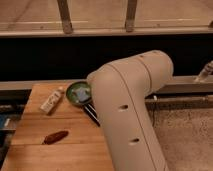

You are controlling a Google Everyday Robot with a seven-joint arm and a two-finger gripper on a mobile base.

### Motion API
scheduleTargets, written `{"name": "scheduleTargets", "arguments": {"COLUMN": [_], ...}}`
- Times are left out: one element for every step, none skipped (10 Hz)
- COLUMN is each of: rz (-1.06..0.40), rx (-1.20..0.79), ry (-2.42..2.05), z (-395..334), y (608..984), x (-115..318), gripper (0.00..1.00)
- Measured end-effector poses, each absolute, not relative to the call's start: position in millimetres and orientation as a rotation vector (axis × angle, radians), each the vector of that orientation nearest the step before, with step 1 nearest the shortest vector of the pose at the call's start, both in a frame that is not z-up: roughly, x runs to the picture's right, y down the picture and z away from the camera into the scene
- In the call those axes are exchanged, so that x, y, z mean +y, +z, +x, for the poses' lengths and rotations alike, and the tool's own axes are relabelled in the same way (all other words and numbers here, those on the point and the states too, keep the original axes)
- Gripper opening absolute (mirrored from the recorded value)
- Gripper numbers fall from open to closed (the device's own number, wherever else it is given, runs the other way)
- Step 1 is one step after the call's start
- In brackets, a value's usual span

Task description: Push the eraser across the table

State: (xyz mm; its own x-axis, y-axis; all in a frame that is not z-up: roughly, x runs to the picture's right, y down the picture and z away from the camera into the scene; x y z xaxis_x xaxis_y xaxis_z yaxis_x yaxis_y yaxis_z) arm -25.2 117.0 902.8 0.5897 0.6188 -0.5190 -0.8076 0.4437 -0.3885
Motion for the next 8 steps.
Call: {"name": "scheduleTargets", "arguments": {"rz": [-0.674,-0.694,-0.71,-0.727,-0.742,-0.763,-0.78,-0.796], "rx": [0.328,0.327,0.323,0.321,0.314,0.297,0.284,0.271], "ry": [0.898,0.886,0.875,0.861,0.848,0.821,0.803,0.786], "z": [-25,-29,-34,-37,-44,-58,-66,-74], "y": [905,907,908,907,905,898,891,883], "x": [123,129,133,138,144,153,161,169], "gripper": [0.0,0.0,0.0,0.0,0.0,0.0,0.0,0.0]}}
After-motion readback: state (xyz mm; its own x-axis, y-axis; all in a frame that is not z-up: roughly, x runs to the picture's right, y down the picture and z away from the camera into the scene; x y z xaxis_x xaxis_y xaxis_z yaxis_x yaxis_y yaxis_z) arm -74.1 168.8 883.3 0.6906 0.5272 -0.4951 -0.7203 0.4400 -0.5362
